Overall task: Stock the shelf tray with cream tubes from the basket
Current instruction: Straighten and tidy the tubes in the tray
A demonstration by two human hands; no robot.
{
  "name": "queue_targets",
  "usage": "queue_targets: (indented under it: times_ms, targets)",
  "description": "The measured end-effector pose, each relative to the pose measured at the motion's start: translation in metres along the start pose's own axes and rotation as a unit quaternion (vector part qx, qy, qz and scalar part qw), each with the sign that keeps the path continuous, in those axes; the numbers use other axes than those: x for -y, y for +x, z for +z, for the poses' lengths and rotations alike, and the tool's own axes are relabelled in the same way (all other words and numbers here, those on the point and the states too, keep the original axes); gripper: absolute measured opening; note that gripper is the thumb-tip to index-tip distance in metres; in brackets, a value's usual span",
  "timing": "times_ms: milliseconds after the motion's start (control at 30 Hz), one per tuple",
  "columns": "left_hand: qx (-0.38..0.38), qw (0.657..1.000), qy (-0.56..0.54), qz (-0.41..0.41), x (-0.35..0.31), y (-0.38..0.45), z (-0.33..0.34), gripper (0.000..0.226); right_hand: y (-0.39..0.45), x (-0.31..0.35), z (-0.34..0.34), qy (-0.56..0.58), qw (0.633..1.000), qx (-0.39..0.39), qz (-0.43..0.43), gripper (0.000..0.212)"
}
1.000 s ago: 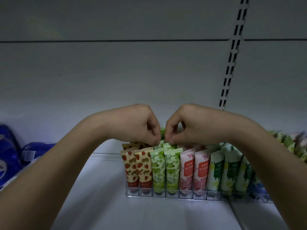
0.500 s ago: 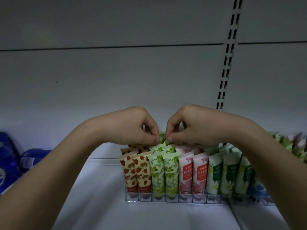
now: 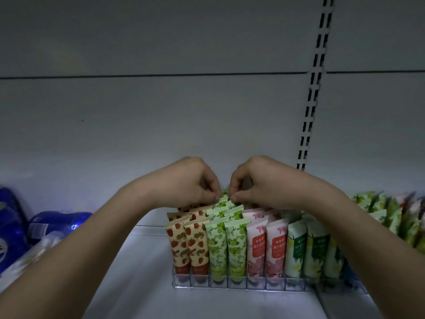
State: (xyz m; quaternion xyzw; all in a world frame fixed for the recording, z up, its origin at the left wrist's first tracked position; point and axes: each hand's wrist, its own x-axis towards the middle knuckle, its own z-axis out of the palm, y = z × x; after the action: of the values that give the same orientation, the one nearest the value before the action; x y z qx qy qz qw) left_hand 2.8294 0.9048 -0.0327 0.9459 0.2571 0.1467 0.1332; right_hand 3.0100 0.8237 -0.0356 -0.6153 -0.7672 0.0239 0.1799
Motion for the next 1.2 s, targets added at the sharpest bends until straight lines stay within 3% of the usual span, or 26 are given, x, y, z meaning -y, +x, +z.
queue_targets:
  times_ms: [133, 300, 433, 633, 867, 1200]
  targets:
    - [0.005, 1.0, -0.005, 0.005, 0.002, 0.0, -0.002, 0.009, -0.001, -0.001, 0.0, 0.0, 1.0, -0.006, 0.001, 0.007]
    - [-0.072, 0.997, -0.02, -0.013, 0.012, -0.001, -0.018, 0.012, 0.0, -0.003, -0.004, -0.009, 0.996, -0.089, 0.005, 0.008]
    - [-0.051, 0.998, 0.003, -0.023, 0.014, 0.0, -0.015, 0.009, 0.001, -0.002, -0.003, -0.024, 0.994, -0.107, 0.015, 0.009]
    - [-0.029, 0.997, 0.05, -0.052, 0.012, 0.003, -0.004, 0.007, 0.001, 0.002, 0.003, -0.039, 0.996, -0.071, 0.023, 0.007]
    - [-0.113, 0.982, 0.146, -0.044, 0.007, 0.007, 0.012, 0.006, 0.002, 0.001, 0.006, -0.039, 0.997, -0.051, 0.039, 0.009]
    - [-0.063, 0.992, 0.087, -0.061, 0.006, 0.005, 0.007, 0.006, 0.003, 0.001, 0.007, -0.05, 0.995, -0.07, 0.055, 0.007]
